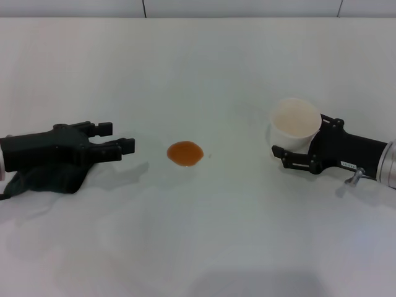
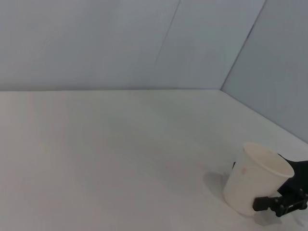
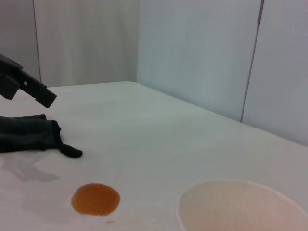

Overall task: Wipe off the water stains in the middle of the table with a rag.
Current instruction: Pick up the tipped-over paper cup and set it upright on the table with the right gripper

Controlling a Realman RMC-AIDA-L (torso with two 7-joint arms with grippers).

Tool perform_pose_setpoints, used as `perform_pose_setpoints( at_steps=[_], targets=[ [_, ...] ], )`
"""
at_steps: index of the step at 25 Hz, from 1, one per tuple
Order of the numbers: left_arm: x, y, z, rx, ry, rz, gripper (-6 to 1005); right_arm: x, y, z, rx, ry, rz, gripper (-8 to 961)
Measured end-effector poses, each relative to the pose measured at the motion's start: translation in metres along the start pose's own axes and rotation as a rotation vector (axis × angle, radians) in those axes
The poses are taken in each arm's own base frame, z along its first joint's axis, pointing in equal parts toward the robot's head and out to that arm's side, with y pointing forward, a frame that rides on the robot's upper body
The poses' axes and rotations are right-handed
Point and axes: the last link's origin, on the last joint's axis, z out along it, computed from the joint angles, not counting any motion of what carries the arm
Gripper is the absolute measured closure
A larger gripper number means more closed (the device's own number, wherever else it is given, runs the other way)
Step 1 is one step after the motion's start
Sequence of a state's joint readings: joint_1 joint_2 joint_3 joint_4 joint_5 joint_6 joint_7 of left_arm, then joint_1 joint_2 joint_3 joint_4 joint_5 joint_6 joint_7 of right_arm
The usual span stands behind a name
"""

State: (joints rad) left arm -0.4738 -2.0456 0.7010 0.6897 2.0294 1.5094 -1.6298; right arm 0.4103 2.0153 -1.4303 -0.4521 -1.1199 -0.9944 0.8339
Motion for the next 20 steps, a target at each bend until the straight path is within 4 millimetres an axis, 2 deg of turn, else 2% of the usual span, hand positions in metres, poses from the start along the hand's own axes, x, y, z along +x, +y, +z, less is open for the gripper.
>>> perform_pose_setpoints(
  at_steps=[9, 20],
  targets=[
    [0.0, -0.002, 0.0, 0.015, -0.003, -0.007, 151, 0.001, -0.001, -0.006, -0.02, 0.031, 0.019, 102],
    [0.0, -0.003, 0.0, 0.021, -0.003, -0.009, 152, -0.003, -0.003, -0.027, -0.005, 0.051, 0.018, 103]
  ],
)
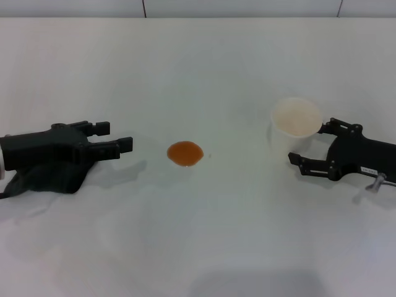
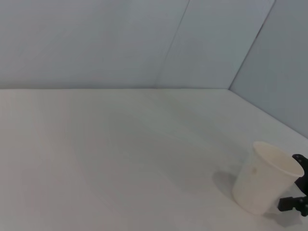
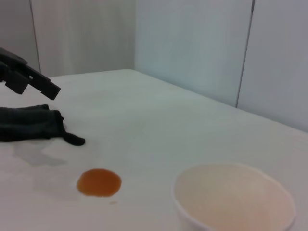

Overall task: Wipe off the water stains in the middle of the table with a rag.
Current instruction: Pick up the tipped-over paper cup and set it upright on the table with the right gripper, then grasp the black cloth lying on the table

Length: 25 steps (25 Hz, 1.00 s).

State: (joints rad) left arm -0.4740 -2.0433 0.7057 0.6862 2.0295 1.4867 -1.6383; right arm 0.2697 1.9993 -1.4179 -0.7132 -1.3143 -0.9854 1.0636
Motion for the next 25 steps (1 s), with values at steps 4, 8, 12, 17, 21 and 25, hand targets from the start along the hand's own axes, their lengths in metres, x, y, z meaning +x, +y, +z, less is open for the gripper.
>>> perform_pose_setpoints(
  at_steps=[4, 8, 12, 17, 21, 25],
  targets=[
    [0.0, 0.0, 0.0, 0.0, -0.001, 0.0, 152, -0.001, -0.002, -0.006, 0.001, 0.03, 0.003, 103],
    [-0.001, 0.0, 0.0, -0.001, -0.002, -0.002, 152, -0.002, -0.007, -0.013, 0.017, 0.048, 0.022, 104],
    [-0.002, 0.0, 0.0, 0.0, -0.003, -0.004, 152, -0.008, -0.013, -0.02, 0.04, 0.023, 0.017, 104],
    [-0.001, 0.0, 0.0, -0.001, -0.004, -0.001, 152, -0.026, -0.02, -0.03, 0.028, -0.047, -0.007, 104],
    [0.0, 0.0, 0.0, 0.0, -0.004, 0.001, 152, -0.039, -0.024, -0.038, 0.011, -0.082, -0.031, 105],
    [-0.001, 0.0, 0.0, 0.0, -0.004, 0.001, 153, -0.046, -0.029, -0.044, 0.02, -0.083, -0.044, 105]
  ],
)
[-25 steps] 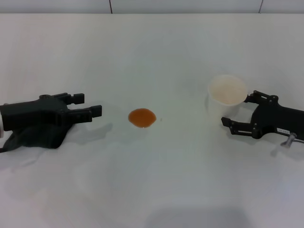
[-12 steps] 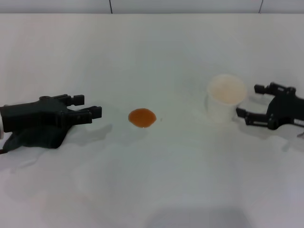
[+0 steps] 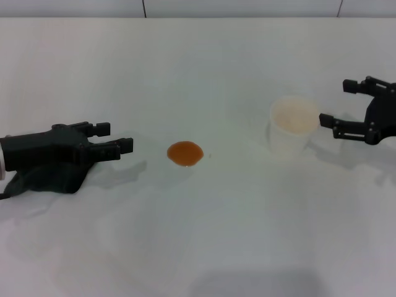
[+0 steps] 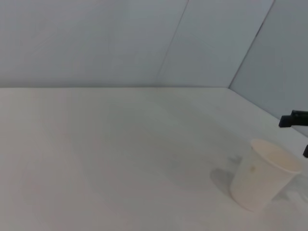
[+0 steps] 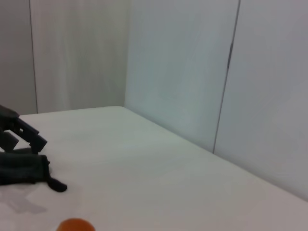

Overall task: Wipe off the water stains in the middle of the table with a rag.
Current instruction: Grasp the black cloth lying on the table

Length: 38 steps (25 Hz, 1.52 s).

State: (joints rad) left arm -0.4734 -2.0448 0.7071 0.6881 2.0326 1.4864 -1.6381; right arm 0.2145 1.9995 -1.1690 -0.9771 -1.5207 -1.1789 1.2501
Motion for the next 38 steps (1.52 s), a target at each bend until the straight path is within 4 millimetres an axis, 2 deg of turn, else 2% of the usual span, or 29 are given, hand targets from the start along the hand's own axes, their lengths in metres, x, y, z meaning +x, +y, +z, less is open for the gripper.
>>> perform_pose_setpoints(
  at_steps=[7, 10, 13, 20, 31, 35, 36, 38],
  targets=[
    [0.004, 0.0, 0.002, -0.003, 0.001, 0.01, 153, -0.03, 0.01, -0.001, -0.143, -0.102, -0.02, 106],
    [0.005, 0.0, 0.002, -0.006, 0.001, 0.012, 153, -0.053, 0.021, 0.002, -0.274, -0.135, -0.042, 106],
    [0.008, 0.001, 0.003, -0.015, -0.001, 0.016, 153, -0.067, 0.026, 0.011, -0.372, -0.098, -0.083, 107],
    [0.012, 0.005, 0.009, -0.043, -0.048, 0.007, 153, -0.069, 0.03, 0.044, -0.466, 0.131, -0.155, 107],
    [0.019, 0.011, 0.007, -0.107, -0.126, -0.016, 154, -0.071, 0.024, 0.052, -0.401, 0.134, -0.171, 108],
    [0.032, 0.014, -0.004, -0.122, -0.178, -0.011, 154, -0.072, 0.022, 0.053, -0.386, 0.125, -0.169, 107],
    [0.044, 0.017, -0.011, -0.124, -0.197, 0.013, 154, -0.071, 0.022, 0.053, -0.385, 0.125, -0.168, 110],
    [0.051, 0.019, -0.015, -0.12, -0.203, 0.026, 154, -0.071, 0.022, 0.053, -0.381, 0.124, -0.167, 112]
  ],
)
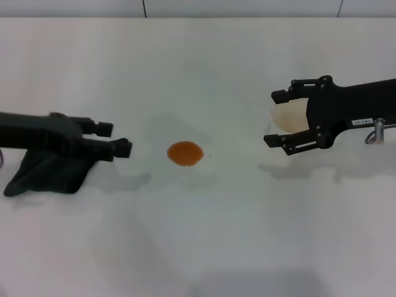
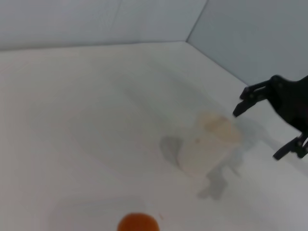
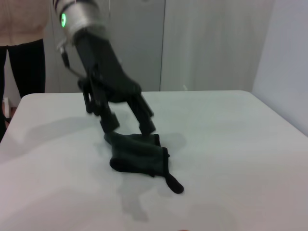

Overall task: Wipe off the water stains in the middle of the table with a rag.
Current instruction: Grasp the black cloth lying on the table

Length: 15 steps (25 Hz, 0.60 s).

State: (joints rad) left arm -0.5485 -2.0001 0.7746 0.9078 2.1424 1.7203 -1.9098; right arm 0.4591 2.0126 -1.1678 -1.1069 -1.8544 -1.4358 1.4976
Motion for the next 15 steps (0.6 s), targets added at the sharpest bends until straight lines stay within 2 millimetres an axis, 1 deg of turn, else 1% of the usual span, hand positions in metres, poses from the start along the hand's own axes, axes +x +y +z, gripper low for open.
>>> perform_pose_setpoints(
  at_steps=[3, 5, 11, 15],
  targets=[
    [0.017, 0.004, -0.011, 0.032, -0.038, 0.023, 154, 0.0, -0.001, 0.0, 0.009, 0.0, 0.001, 112],
    [0.027, 0.004, -0.013, 0.053, -0.092, 0.011, 154, 0.0, -0.002, 0.001, 0.015, 0.001, 0.002, 112],
    [0.053, 0.003, -0.005, 0.125, -0.287, -0.061, 155, 0.0, -0.005, 0.002, 0.028, 0.003, 0.001, 112],
    [0.062, -0.003, 0.001, 0.221, -0.377, -0.122, 155, -0.001, -0.006, 0.008, 0.039, 0.012, -0.007, 112]
  ],
)
